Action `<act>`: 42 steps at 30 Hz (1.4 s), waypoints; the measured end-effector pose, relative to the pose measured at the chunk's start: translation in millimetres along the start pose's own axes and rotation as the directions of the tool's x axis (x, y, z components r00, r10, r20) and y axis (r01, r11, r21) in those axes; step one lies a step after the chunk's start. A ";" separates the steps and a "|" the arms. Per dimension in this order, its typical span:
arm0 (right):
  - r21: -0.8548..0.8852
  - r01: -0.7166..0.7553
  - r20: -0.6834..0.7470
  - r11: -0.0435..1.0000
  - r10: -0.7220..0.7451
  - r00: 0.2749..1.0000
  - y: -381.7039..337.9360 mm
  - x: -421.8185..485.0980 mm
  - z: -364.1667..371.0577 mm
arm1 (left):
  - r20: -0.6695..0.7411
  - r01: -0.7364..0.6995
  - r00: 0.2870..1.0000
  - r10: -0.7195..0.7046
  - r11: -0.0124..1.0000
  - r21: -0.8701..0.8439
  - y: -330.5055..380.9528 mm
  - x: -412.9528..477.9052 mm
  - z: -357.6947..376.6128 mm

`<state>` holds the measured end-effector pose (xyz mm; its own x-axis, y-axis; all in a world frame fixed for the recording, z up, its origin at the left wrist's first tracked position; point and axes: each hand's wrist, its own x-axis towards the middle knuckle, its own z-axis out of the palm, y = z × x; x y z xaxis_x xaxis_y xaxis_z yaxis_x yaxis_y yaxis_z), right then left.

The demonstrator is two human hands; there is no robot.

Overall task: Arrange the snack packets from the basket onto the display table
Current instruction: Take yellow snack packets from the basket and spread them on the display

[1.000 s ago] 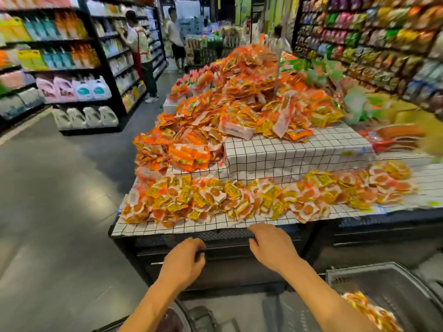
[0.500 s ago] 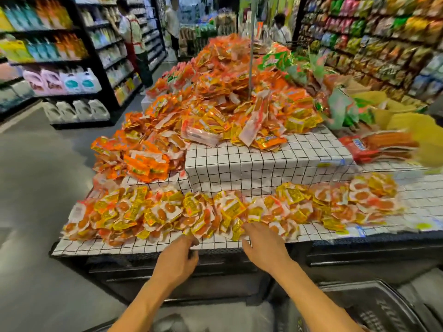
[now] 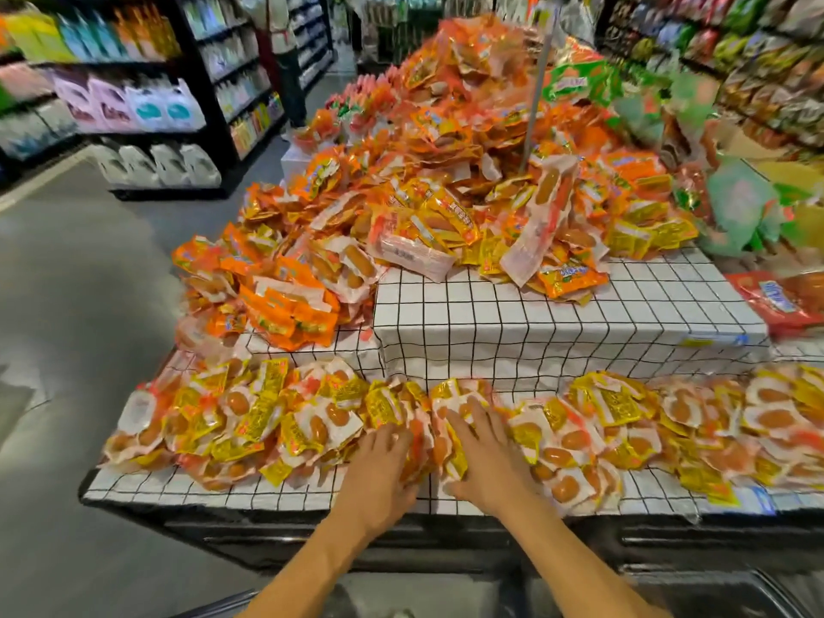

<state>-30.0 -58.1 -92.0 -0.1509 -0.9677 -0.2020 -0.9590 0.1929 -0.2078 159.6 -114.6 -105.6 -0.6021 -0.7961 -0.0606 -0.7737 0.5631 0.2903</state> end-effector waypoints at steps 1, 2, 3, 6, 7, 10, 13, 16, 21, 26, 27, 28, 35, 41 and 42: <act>-0.009 -0.017 0.003 1.000 0.017 1.000 0.5 6.7 4.7 | -0.013 -0.023 1.000 0.023 1.000 0.022 -1.5 4.4 4.8; -0.022 -0.027 -0.004 0.999 0.026 1.000 0.9 12.4 8.6 | -0.026 -0.045 0.999 0.046 0.998 0.033 -2.4 8.0 9.1; -0.036 -0.032 -0.014 0.999 0.032 0.999 1.3 17.3 11.7 | -0.034 -0.060 0.998 0.061 0.998 0.035 -3.0 10.9 13.1; -0.047 -0.035 -0.045 0.998 0.033 0.998 3.8 28.3 17.2 | -0.053 -0.071 0.996 0.076 0.994 0.082 -3.7 17.8 22.8; -0.043 -0.034 -0.058 0.999 0.031 0.998 4.4 31.5 16.9 | -0.052 -0.069 0.996 0.075 0.991 0.111 -2.3 19.8 23.7; -0.028 -0.020 -0.066 0.999 0.019 0.998 7.9 39.9 16.1 | -0.066 -0.052 0.996 0.063 0.986 0.157 2.7 26.3 24.3; 0.022 0.014 -0.071 1.000 -0.012 0.997 16.5 42.6 13.3 | -0.115 -0.033 0.992 0.050 0.989 0.146 3.9 31.7 29.4; 0.093 0.033 -0.113 0.995 -0.023 0.993 27.9 44.2 9.4 | -0.103 0.008 0.995 0.002 0.995 0.101 6.7 33.5 35.4; 0.206 0.028 -0.090 0.978 -0.010 0.996 41.1 49.8 0.8 | -0.156 0.044 0.987 -0.029 0.995 0.094 11.8 38.8 36.9; 0.494 0.008 -0.092 0.869 0.043 0.995 47.6 47.0 -8.8 | -0.207 0.100 0.975 -0.081 0.991 0.086 17.4 43.7 37.7; 0.528 0.012 -0.102 0.849 0.049 0.994 48.8 46.2 -11.1 | -0.226 0.112 0.970 -0.088 0.989 0.097 18.6 44.1 37.3; 0.547 0.017 -0.112 0.837 0.053 0.992 49.7 45.0 -13.3 | -0.246 0.125 0.965 -0.096 0.987 0.103 19.9 45.2 37.0; 0.682 0.022 -0.167 0.731 0.126 0.978 45.6 35.0 -30.5 | -0.184 0.175 0.971 -0.149 0.976 0.132 20.9 47.8 38.6; 0.839 -0.028 -0.156 0.543 0.290 0.944 52.6 29.4 -41.2 | -0.179 0.130 0.977 -0.120 0.991 0.045 18.6 45.0 28.4; 0.866 -0.031 -0.140 0.498 0.302 0.943 54.1 27.6 -44.5 | -0.181 0.124 0.976 -0.117 0.992 0.027 17.2 44.2 27.7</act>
<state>-96.7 -81.6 -66.3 -0.4658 -0.8768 -0.1191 -0.2651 0.2667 -0.9266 114.2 -134.0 -129.8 -0.4619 -0.8833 0.0800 -0.8472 0.4661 0.2551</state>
